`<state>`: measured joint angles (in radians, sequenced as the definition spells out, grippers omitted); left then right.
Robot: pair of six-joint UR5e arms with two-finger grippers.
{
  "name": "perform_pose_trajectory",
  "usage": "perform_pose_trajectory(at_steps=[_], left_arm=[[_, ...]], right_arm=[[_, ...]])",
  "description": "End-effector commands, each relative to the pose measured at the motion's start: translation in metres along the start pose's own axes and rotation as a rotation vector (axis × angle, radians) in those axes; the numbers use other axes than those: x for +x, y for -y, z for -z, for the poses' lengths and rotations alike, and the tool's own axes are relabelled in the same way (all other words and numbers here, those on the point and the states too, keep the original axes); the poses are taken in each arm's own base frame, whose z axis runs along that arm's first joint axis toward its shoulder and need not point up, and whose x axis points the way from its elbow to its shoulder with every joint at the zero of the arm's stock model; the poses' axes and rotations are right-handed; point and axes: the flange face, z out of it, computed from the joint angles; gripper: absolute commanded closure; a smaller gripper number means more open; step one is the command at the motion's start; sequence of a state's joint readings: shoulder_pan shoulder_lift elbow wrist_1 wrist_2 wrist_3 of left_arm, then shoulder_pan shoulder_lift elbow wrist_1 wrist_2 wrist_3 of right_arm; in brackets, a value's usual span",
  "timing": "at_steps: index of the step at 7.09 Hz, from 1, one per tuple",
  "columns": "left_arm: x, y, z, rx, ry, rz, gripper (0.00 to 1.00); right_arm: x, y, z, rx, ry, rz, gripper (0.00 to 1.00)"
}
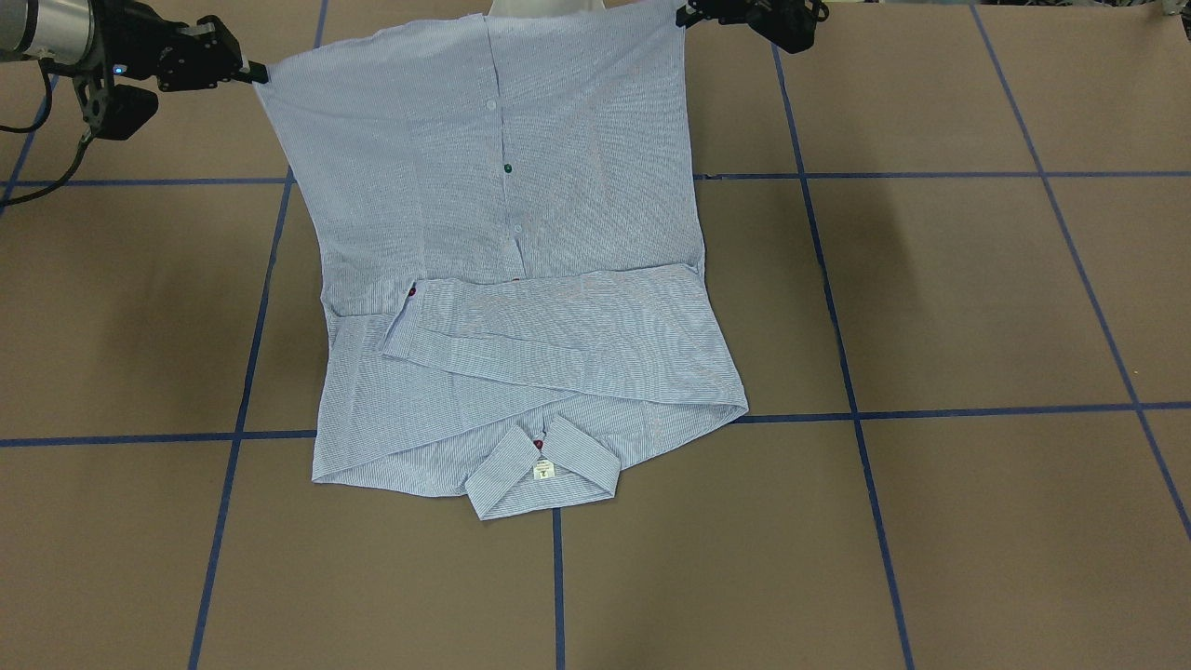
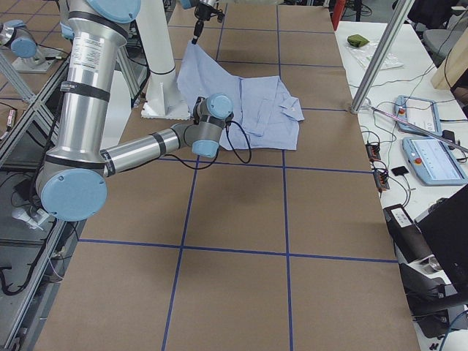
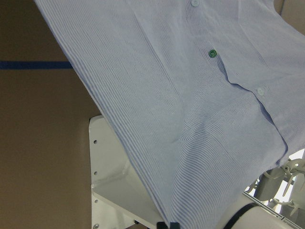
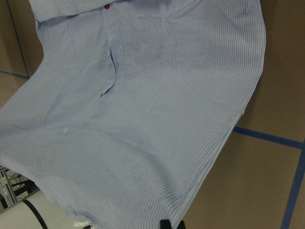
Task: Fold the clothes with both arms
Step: 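Lift the hem with both grippers and carry it over toward the collar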
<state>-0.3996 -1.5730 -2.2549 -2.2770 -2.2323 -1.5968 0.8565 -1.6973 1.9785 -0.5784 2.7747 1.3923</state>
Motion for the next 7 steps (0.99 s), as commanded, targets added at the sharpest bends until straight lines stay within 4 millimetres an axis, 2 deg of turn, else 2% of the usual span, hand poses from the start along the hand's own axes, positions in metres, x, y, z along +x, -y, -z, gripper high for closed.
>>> perform_pose_trajectory(at_steps=[1,2,3,4,5,6,7], left_arm=[[-0.002,0.045,0.006,0.09,0.004,0.022,1.0],[0.005,0.08,0.003,0.139,-0.001,0.032,1.0],[0.004,0.11,0.004,0.183,0.005,0.048,1.0],[0.003,0.135,0.012,0.226,0.006,0.061,1.0],[0.002,0.157,0.018,0.26,0.018,0.033,1.0],[-0.008,0.176,0.023,0.286,0.046,-0.017,1.0],[-0.011,0.203,0.034,0.326,0.06,-0.021,1.0]], right_arm=[[-0.002,0.05,0.016,0.098,0.005,0.0,1.0],[-0.004,0.078,0.024,0.143,0.004,-0.007,1.0],[-0.004,0.109,0.024,0.183,-0.004,-0.019,1.0],[-0.003,0.144,0.019,0.22,-0.017,-0.035,1.0],[-0.014,0.181,0.018,0.257,-0.021,-0.033,1.0],[-0.021,0.214,0.023,0.28,-0.024,-0.045,1.0],[-0.024,0.237,0.033,0.306,-0.026,-0.057,1.0]])
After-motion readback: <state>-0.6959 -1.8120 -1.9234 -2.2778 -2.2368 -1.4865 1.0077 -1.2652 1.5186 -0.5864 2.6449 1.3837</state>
